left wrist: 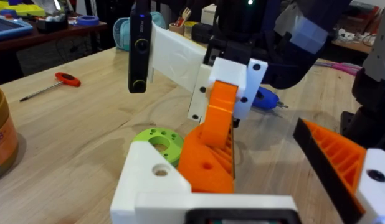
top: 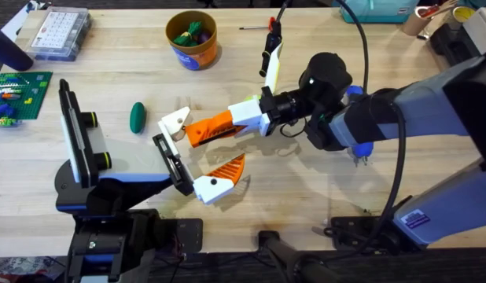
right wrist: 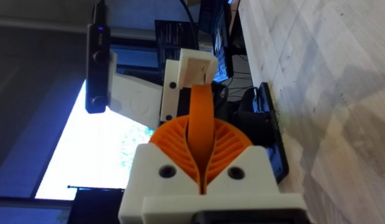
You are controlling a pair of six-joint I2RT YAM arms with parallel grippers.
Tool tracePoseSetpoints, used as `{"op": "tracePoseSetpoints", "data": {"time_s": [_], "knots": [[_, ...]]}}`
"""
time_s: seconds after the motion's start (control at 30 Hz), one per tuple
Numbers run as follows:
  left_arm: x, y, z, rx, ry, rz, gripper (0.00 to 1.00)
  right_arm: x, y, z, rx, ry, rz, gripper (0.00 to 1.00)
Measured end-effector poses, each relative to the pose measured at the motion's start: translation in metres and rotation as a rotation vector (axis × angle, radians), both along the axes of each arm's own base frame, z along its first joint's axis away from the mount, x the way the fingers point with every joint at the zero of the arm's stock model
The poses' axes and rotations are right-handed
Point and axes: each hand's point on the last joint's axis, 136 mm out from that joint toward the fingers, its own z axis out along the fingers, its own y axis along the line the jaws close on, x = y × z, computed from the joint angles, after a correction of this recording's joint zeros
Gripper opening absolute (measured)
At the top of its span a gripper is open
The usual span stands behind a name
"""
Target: Pick up the gripper from the table and insert it into the empty holder that is missing its gripper. Then pick up a screw, insert it into the mounting hole, and use the screwdriver to tighten it. Finally, clean up the table by picking up the vegetable and placing it into the bucket.
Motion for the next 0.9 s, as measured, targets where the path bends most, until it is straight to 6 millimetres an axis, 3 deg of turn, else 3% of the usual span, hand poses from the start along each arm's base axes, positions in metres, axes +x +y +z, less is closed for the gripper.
{"op": "tracePoseSetpoints", "data": {"time_s": [0.9], "knots": [[0.001, 0.001, 0.0, 0.0, 0.019, 0.011, 0.99, 0.01, -0.007, -0.004, -0.018, 0.032, -0.03, 0.015]]}}
